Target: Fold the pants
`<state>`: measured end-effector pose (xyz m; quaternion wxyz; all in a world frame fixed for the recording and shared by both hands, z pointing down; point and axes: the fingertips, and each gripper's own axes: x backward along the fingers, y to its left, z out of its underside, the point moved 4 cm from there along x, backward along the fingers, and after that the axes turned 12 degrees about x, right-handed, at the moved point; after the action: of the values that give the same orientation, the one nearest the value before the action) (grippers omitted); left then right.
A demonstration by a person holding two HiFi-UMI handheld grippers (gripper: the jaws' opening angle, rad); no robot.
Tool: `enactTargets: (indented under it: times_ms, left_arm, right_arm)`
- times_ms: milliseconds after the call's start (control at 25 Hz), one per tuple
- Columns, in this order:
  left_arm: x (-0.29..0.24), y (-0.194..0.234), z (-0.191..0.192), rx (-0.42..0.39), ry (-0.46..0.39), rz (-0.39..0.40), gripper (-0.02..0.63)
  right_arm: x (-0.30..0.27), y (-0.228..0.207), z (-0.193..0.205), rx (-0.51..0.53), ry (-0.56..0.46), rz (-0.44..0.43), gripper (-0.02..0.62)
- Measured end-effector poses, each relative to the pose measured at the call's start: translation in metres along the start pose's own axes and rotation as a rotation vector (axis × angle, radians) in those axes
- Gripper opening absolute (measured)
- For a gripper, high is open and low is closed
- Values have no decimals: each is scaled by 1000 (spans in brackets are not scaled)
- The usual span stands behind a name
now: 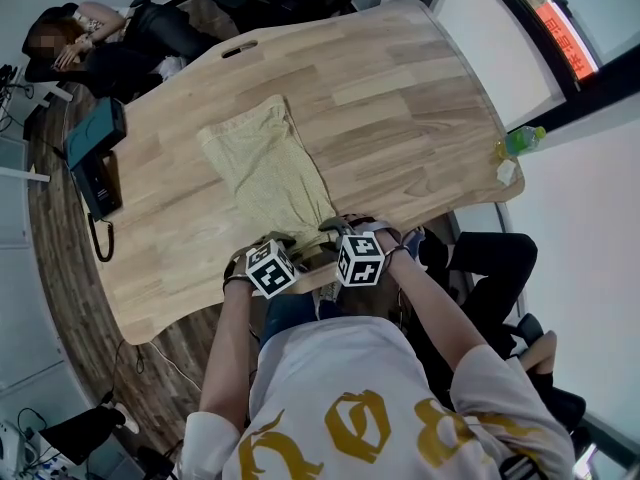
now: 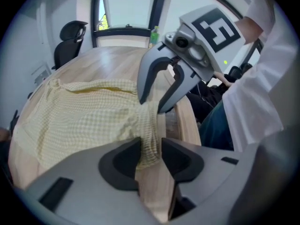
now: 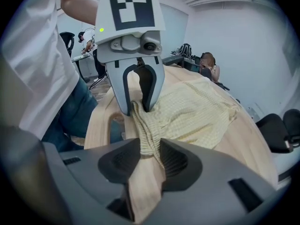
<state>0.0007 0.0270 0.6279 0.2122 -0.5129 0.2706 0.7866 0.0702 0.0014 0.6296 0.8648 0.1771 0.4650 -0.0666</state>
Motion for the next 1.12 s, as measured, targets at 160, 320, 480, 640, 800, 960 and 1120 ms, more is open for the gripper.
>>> enactTargets:
  times_ms: [160, 320, 480, 640, 800, 960, 1120]
  left_arm:
    - [-1, -5, 0, -46, 39, 24, 212]
    - [0, 4, -1, 18, -10, -2, 123]
    - [0, 5, -2, 38, -11, -16, 119]
    - [0, 6, -1, 82, -4, 18, 109]
    - [7, 5, 1, 76, 23, 46, 91]
    - [24, -2, -3, 33, 40, 36, 77]
    - [44, -6, -8, 26, 39, 33, 77]
  right_arm:
    - [1, -5, 0, -97, -23, -44, 123]
    - [4, -11, 1, -206, -51, -98, 112]
    - [3, -14, 1, -249, -47, -118, 107]
    - [5, -14, 0, -254, -29, -111, 91]
    - [9, -9, -9, -212, -19, -89, 59]
    - [18, -6, -16, -181, -29, -67, 52]
    - [36, -8, -27, -185, -63, -36, 51]
